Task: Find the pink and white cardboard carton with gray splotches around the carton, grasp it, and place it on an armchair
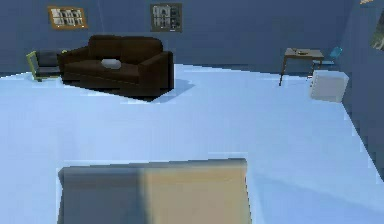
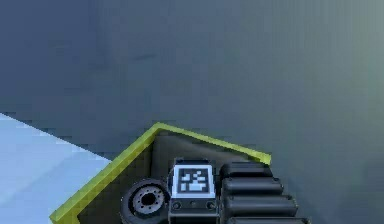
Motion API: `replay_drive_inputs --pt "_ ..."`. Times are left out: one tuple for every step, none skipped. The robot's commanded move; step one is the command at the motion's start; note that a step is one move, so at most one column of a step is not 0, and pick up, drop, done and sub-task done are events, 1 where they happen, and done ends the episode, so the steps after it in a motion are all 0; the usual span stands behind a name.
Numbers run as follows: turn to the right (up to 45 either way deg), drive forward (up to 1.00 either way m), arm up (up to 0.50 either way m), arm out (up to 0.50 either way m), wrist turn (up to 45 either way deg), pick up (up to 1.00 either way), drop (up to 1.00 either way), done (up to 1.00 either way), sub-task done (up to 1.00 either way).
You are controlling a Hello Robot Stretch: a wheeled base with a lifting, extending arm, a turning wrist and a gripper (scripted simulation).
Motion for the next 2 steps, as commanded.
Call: replay_drive_inputs --pt "0.0 0.00 0.00 0.28 0.0 0.00 0.00 0.00 0.00" --pt "0.0 0.00 0.00 0.00 45.0 0.00 0.00 0.00 0.00"
